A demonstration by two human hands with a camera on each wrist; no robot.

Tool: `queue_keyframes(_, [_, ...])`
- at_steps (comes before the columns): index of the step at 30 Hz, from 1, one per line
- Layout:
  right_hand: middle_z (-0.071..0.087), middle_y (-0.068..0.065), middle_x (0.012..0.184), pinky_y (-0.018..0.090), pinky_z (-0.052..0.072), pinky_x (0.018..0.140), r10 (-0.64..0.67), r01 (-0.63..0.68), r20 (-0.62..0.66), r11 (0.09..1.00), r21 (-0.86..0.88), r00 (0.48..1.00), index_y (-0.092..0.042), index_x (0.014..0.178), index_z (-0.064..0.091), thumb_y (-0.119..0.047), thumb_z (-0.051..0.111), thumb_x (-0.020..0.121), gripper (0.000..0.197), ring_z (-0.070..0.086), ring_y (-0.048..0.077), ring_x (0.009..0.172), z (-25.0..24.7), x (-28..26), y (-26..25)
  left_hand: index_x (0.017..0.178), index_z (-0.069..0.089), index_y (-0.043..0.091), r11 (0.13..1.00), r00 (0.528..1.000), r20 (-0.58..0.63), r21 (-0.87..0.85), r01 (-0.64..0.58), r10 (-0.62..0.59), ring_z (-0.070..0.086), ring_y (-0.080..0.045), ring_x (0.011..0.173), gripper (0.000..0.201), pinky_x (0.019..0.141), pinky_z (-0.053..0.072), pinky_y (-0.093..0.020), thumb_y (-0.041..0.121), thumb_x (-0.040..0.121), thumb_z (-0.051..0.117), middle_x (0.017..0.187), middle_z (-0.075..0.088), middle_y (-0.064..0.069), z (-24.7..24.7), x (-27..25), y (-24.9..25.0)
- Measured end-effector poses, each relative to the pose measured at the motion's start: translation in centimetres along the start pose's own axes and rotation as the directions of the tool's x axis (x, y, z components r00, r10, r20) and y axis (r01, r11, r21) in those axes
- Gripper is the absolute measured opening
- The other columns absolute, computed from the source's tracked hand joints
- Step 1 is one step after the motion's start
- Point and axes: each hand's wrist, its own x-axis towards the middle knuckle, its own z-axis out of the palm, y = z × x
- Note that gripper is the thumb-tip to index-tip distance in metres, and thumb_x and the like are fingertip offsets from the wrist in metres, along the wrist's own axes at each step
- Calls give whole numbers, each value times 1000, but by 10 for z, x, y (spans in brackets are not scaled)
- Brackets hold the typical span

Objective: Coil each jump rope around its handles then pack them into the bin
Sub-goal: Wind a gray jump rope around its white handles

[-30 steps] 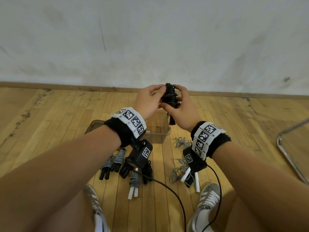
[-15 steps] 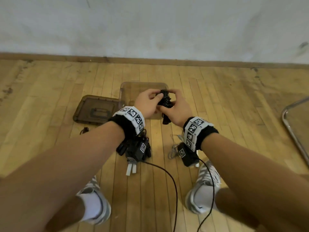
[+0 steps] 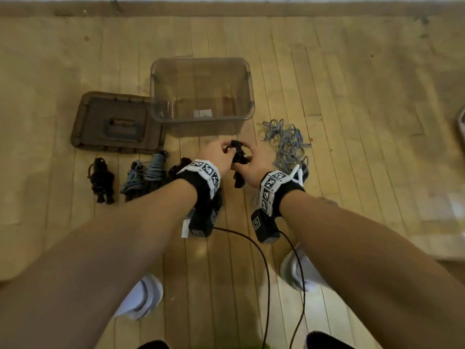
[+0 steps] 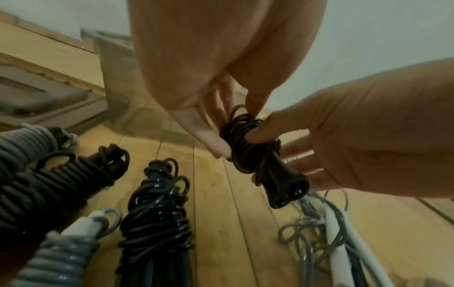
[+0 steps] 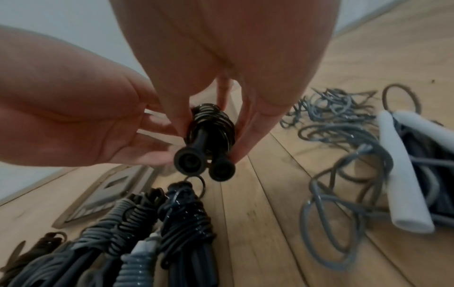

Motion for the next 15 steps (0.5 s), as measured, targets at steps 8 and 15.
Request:
queue_keyframes(8, [68, 11, 128, 37, 53, 94, 89, -83, 63, 992, -91, 994, -24, 154, 38, -24, 67, 93, 67, 65, 30, 115, 16, 13, 25, 136, 62, 25, 964, 998, 48, 267, 20, -34, 65, -24, 115, 36, 91, 49, -29, 31, 100, 60, 132, 67, -5, 26, 15, -30])
queue_keyframes(15, [64, 10, 135, 37, 52, 100, 39, -21, 121, 988, -151, 992, -24, 149, 48, -22, 62, 95, 55, 62, 28, 120, 4, 11, 11, 134, 63, 23, 887, 998, 57, 459, -49, 26, 66, -29, 108, 37, 87, 54, -36, 34, 99, 55, 122, 70, -5, 19, 8, -20])
